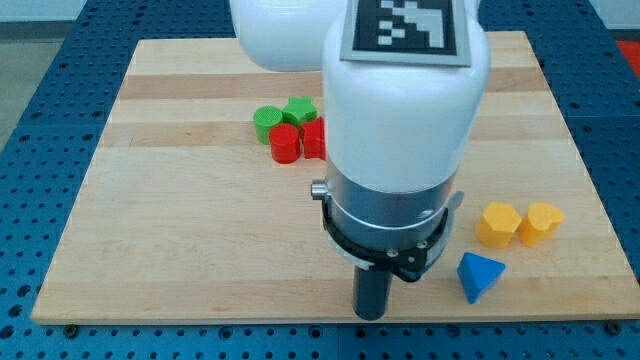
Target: Separate the blue blocks from the yellow blocks
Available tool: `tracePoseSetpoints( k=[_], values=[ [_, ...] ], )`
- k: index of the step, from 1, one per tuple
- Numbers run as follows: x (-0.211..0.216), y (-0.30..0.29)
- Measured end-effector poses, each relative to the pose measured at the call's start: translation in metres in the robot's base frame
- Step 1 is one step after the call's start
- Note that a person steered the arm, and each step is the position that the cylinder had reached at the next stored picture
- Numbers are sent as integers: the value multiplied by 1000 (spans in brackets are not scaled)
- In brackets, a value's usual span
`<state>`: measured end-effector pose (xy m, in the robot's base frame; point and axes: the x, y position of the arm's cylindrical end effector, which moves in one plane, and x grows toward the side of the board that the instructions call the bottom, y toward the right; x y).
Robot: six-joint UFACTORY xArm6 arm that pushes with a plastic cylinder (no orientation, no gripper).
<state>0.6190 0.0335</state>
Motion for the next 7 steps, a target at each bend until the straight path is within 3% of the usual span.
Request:
tracePoseSetpoints(
  k=[2, 5, 7],
  values=[
    [0, 20],
    [-1, 213],
    [-35, 162]
  ],
)
